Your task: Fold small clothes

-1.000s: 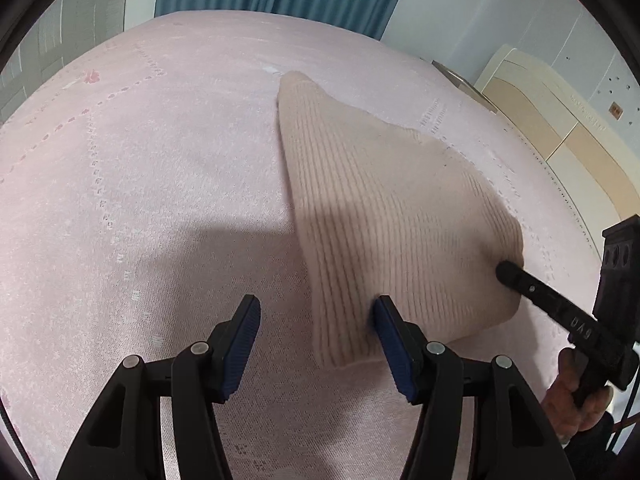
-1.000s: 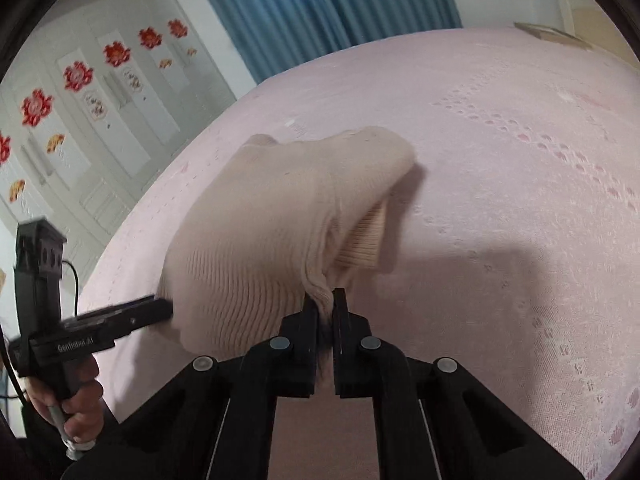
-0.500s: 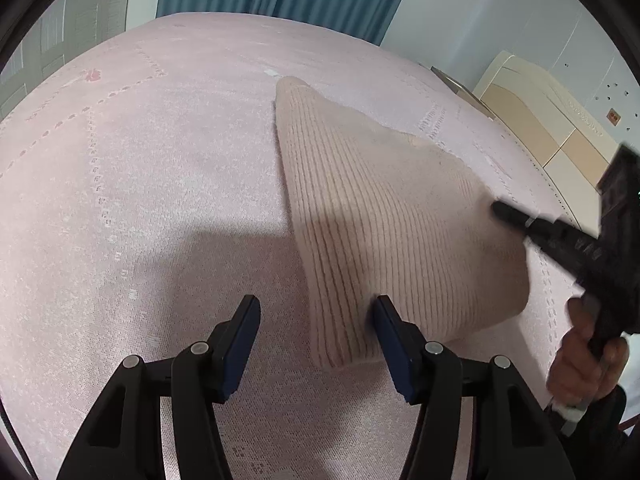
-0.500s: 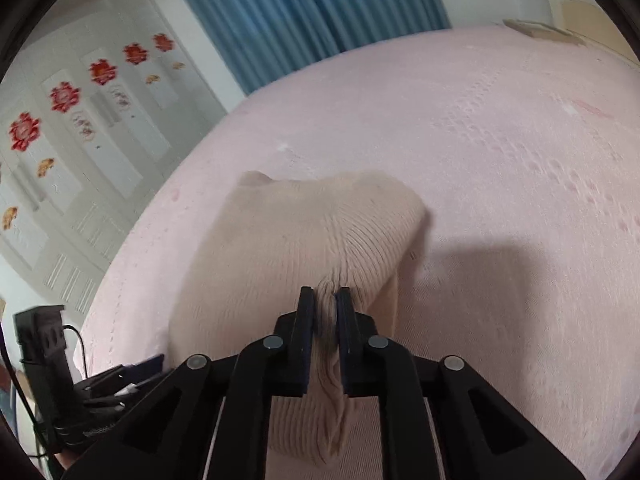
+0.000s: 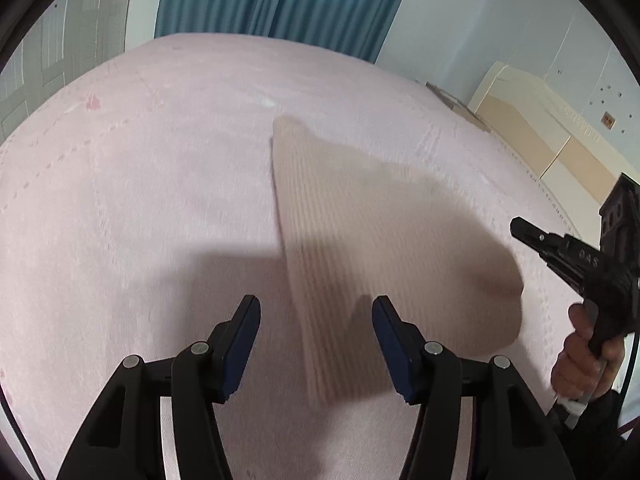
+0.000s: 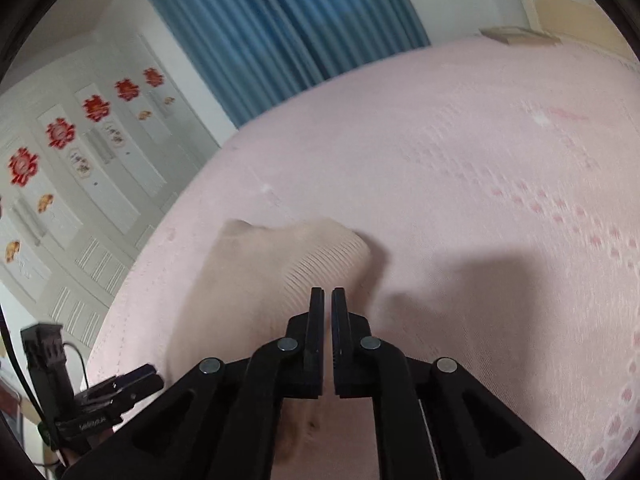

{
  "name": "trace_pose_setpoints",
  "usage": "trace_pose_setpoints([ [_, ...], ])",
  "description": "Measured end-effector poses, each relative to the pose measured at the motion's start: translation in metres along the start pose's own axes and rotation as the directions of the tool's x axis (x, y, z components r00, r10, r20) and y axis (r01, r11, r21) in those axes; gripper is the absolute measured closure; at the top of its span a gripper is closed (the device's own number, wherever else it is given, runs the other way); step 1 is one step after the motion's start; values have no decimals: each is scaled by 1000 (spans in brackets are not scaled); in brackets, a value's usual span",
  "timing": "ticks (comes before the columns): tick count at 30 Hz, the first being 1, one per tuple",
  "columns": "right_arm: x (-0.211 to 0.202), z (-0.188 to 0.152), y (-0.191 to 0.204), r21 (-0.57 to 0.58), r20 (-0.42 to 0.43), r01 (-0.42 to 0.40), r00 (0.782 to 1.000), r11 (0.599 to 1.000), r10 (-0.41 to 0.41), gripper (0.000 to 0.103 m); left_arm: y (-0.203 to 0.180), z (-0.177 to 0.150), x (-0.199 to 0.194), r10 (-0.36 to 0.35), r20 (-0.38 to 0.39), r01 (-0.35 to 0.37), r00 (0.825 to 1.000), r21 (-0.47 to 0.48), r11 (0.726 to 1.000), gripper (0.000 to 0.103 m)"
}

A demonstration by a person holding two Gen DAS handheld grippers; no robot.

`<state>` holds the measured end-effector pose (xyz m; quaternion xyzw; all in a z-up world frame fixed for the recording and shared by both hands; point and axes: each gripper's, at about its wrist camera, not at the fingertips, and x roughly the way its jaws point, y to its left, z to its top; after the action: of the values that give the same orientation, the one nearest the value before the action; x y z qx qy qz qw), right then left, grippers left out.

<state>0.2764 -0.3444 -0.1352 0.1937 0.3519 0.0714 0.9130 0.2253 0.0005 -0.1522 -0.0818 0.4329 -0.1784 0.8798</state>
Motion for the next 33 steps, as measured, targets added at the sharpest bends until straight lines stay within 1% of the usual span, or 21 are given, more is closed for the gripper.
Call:
trace_pose_setpoints([
  [1, 0, 4, 11, -38, 12, -13, 1000, 999, 14, 89, 0, 9, 1, -2, 10, 2, 1000, 1, 1000, 47],
  [2, 2, 9, 24, -77, 23, -20, 1000, 997, 22, 87, -1, 14, 2, 1, 16, -1, 1000, 5, 1000, 47],
  [4, 2, 7, 40, -149, 38, -32, 999, 988, 38, 83, -5, 29, 8, 25, 36, -26, 999, 20, 999, 47],
  [5, 4, 5, 50, -190, 39, -36, 998, 981, 45, 83, -6, 36, 11, 38, 43, -39, 998, 27, 999, 47],
  [7, 16, -3, 69, -267, 19, -51, 998, 962, 58, 83, -10, 51, 20, 69, 52, -72, 996, 44, 996, 47],
  [8, 20, -8, 72, -287, 7, -54, 998, 956, 58, 83, -9, 55, 24, 76, 49, -78, 996, 47, 996, 48],
  [10, 34, -17, 72, -308, -16, -33, 999, 951, 30, 83, -9, 63, 33, 85, 37, -87, 996, 47, 995, 48],
  [11, 44, -22, 68, -312, -30, 2, 999, 950, -11, 84, -10, 65, 37, 88, 32, -90, 996, 46, 995, 48],
  [13, 58, -30, 57, -305, -51, 56, 996, 951, -75, 97, -12, 66, 44, 97, 24, -98, 995, 52, 994, 48],
  [16, 61, -31, 43, -283, -30, 92, 994, 955, -104, 103, -14, 62, 52, 120, 12, -120, 993, 61, 991, 48],
  [17, 62, -29, 39, -269, -27, 110, 992, 957, -121, 103, -15, 61, 54, 120, 8, -121, 993, 62, 991, 48],
  [19, 62, -29, 28, -236, -18, 177, 982, 955, -187, 103, -17, 58, 56, 123, 4, -123, 992, 61, 991, 48],
  [20, 66, -30, 25, -228, -26, 189, 979, 955, -200, 103, -19, 59, 56, 122, 3, -122, 993, 63, 991, 48],
  [22, 65, -32, 18, -208, -39, 175, 982, 962, -187, 103, -23, 57, 55, 120, 2, -120, 993, 68, 990, 48],
  [26, 54, -30, 26, -217, -35, 169, 983, 961, -180, 103, -29, 55, 47, 120, -7, -119, 993, 79, 990, 48],
  [27, 51, -27, 29, -214, -37, 165, 984, 963, -177, 98, -31, 54, 44, 118, -9, -117, 993, 77, 990, 48],
  [29, 35, -24, 34, -192, -36, 183, 981, 964, -193, 86, -34, 51, 31, 112, -9, -111, 994, 69, 991, 47],
  [30, 29, -24, 36, -181, -38, 185, 980, 966, -195, 74, -36, 48, 23, 111, -6, -110, 994, 66, 992, 47],
  [31, 19, -24, 38, -168, -41, 185, 980, 968, -194, 65, -39, 45, 12, 108, -3, -108, 994, 64, 992, 47],
  [33, 0, -24, 43, -150, -39, 185, 981, 971, -193, 59, -43, 38, -8, 104, 3, -104, 995, 58, 993, 46],
])
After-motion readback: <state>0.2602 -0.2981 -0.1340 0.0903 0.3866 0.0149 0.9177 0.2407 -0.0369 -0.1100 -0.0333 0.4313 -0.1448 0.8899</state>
